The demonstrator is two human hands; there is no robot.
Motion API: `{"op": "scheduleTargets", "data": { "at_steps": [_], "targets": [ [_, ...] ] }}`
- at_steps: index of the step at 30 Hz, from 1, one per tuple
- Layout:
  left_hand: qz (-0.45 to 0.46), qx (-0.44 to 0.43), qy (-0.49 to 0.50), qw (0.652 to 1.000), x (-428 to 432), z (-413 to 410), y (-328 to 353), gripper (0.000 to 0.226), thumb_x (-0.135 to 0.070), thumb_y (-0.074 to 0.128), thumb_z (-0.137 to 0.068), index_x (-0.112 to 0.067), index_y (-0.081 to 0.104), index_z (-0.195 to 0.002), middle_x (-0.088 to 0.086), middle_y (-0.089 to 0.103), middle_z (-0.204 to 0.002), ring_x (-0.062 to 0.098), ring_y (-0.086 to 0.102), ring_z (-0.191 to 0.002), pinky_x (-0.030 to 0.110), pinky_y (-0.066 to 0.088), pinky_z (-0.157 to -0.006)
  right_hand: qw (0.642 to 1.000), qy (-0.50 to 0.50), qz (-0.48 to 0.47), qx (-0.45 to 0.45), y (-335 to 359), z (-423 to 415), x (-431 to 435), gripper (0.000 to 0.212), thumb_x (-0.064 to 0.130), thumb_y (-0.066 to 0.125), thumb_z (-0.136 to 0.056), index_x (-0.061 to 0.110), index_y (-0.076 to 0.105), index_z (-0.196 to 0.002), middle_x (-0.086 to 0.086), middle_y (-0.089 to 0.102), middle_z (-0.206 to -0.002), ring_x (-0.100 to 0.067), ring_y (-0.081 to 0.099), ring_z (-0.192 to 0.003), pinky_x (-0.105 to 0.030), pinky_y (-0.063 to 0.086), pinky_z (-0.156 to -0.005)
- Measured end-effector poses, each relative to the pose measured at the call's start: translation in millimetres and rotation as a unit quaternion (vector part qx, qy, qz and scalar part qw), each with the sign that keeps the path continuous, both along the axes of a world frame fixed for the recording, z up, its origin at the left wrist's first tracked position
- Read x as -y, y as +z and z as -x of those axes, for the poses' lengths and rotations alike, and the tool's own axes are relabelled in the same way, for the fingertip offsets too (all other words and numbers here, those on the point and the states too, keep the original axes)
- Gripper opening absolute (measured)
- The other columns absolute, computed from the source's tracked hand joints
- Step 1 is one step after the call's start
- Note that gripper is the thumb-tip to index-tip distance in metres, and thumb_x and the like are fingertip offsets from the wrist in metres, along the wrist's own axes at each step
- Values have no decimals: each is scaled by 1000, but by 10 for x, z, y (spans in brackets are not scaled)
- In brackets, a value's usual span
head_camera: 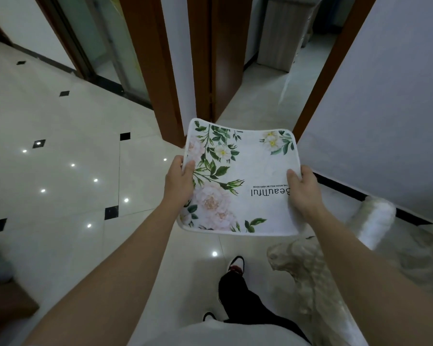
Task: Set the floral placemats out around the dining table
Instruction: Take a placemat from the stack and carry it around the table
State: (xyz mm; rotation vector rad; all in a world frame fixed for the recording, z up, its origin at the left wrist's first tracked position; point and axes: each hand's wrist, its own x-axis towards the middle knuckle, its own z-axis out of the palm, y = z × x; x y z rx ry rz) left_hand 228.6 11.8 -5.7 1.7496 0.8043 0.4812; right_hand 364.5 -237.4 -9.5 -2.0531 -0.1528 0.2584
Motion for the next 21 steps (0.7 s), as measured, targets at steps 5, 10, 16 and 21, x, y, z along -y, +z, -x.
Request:
{"op": "scheduleTargets", "data": {
  "at_steps": [5, 10, 16, 21],
  "targets": [
    [2, 11, -24, 1000, -204, -621, -72, 19, -28, 46, -103, -12, 56, -109, -3, 66, -96, 12, 64, -85, 28, 51, -68, 1000, -26, -12, -11, -141, -546, -138, 27, 36, 47, -98, 17, 54, -116, -1, 68, -106, -23, 64, -94, -41, 51, -83],
    [-8, 0, -67, 998, -353, -1577, -186, 18, -29, 47, -103, -15, 55, -110, 4, 67, -103, 18, 66, -94, 37, 56, -77, 997, -63, -29, -17, -324, -1331, -203, 30, 33, 47, -100, 12, 54, -119, -1, 65, -104, -17, 62, -87, -29, 45, -66],
    [-63, -9, -152, 986, -283, -2988, -120, 11, -22, 46, -104, -14, 52, -103, -7, 60, -90, 6, 57, -80, 24, 46, -64, 987, -149, -52, -27, -444, -2274, -76, 19, 29, 48, -100, 15, 53, -110, 4, 62, -94, -9, 59, -79, -24, 42, -61],
    [-63, -12, -234, 970, 63, -4032, 1, 17, -24, 46, -104, -9, 54, -107, -3, 64, -94, 10, 61, -84, 12, 50, -65, 972, -227, -65, -19, -336, -2890, 322, 14, 26, 49, -99, 14, 55, -102, 7, 61, -88, -16, 60, -82, -29, 42, -70]
  ]
}}
